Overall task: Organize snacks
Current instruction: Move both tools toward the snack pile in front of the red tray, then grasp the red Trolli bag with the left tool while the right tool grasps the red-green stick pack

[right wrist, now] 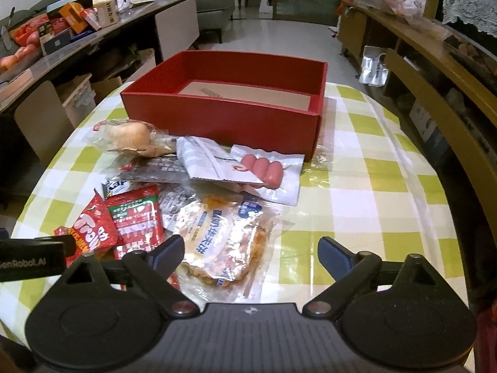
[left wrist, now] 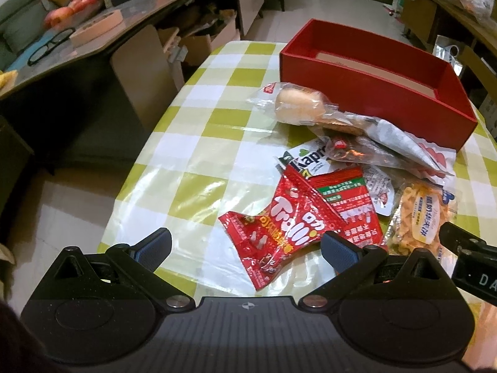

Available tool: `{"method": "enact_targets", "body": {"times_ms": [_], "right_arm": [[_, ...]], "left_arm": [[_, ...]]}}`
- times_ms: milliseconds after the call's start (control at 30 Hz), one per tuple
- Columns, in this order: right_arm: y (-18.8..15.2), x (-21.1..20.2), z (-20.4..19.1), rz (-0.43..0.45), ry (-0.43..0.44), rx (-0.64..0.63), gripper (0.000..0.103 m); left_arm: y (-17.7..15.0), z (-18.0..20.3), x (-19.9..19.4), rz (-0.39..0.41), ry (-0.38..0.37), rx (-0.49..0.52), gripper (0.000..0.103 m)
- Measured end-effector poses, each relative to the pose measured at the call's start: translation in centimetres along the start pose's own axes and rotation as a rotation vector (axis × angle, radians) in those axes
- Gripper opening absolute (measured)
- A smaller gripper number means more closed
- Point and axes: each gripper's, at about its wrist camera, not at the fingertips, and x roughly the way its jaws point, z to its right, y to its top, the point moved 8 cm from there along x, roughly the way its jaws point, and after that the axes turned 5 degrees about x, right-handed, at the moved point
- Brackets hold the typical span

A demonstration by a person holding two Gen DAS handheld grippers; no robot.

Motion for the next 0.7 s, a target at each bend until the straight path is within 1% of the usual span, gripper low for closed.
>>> {"method": "enact_targets", "body": {"times_ms": [100,133,167,233,300,367,533,700], "right_arm": [[-0.1,0.4,-0.1,-0.022,0.026,0.026,0.094],[-0.1,0.5,-0.2,-0.036,0.046,0.033,0.092],[-0.2,0.6,-0.4,-0.046,0.066,0.035,0.087],[-0.3,0.6,-0.8,-0.052,0.084,0.020,0.085],[-0.3,0.5,-1.4,-0.043,0.077,-0.015,0.083],[-0.4,0.5,-2.0,-0.042,0.085,-0.044,0.081],[-0.7,0.6,-2.8,-0.058,0.110,-0.070,0.077],[-0.9,1.0,-3.4,-0.080,0.129,-0.075,0.077]], "left_arm": [[-0.1,-0.4,0.4,-0.017,-0.003,-0.009,0.103],[-0.1,-0.4,0.5,-0.021,-0.004,-0.010,0.103],[-0.1,-0.6,0.5,-0.024,-0.006,-0.011,0.103],[0.0,-0.6,0.7,-0.032,-0.019,-0.012,0.103],[0.0,-0.7,0.9,-0.037,-0.024,-0.007,0.103],[0.0,-0.6,1.0,-0.038,-0.033,0.007,0.103],[0.3,-0.3,1.1,-0.024,-0.056,0.048,0.101],[0.2,0.2,1.2,-0.016,-0.078,0.107,0.101]]}}
